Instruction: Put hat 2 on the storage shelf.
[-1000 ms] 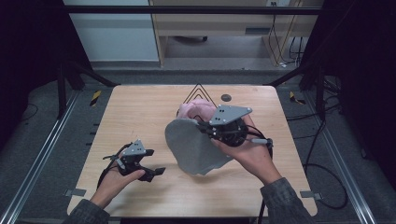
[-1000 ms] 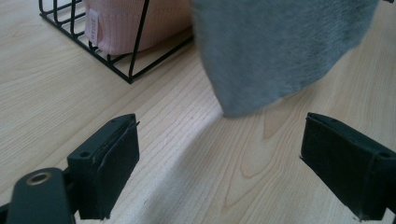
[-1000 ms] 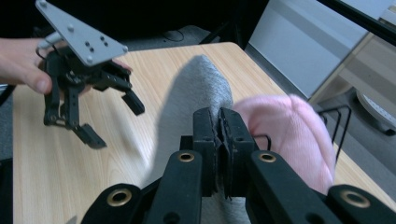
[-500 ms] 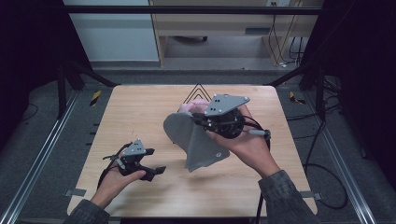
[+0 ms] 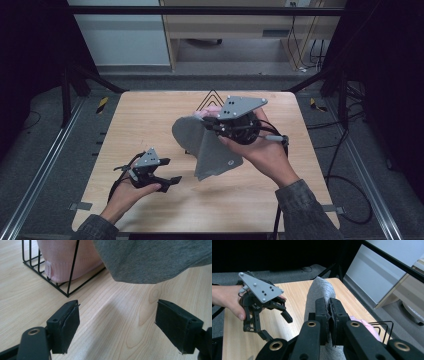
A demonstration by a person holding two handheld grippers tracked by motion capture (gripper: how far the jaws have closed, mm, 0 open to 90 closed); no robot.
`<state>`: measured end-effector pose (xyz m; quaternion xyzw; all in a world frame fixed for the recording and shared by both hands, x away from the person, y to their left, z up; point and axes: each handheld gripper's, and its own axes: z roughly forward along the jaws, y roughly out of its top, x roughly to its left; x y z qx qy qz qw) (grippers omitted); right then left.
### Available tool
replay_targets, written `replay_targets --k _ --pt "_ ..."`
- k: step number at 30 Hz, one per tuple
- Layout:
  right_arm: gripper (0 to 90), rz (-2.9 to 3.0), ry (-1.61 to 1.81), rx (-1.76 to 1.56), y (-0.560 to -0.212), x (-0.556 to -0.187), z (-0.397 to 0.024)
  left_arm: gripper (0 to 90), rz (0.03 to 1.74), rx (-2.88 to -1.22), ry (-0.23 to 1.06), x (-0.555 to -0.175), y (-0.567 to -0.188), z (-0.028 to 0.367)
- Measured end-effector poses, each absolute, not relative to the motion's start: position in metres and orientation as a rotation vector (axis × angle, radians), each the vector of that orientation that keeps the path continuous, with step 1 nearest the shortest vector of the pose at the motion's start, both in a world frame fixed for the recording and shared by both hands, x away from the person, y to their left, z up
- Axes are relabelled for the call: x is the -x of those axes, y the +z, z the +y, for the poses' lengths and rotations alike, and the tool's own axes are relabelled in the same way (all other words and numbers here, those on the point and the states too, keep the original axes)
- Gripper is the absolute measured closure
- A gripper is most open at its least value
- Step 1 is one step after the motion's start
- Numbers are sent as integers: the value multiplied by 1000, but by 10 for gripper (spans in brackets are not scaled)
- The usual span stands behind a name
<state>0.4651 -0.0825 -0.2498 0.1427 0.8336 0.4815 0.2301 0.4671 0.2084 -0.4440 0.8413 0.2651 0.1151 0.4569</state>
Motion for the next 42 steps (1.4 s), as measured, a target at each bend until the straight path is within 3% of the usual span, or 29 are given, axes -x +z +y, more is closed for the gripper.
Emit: replay_targets --k 4,14,17,19,24,33,42 --pt "861 2292 1337 -390 -244 -466 -82 288 666 -1969 290 -472 -424 208" --pt "860 2294 1334 -384 -241 -466 -80 409 616 -2002 344 -494 -399 188" --pt "860 2292 1331 -390 -242 -466 -82 488 626 -1992 353 -502 -400 180" --pt "860 2291 1326 -396 -242 -466 -83 564 626 -1989 350 -504 -401 178" --pt "860 2278 1308 -467 -250 -471 -95 863 668 -1958 347 -514 -397 172" --pt "861 2211 1335 -609 -246 -481 -125 874 634 -1976 397 -506 -351 177" --pt "861 2080 1406 -708 -200 -508 -145 875 607 -1947 473 -519 -262 179"
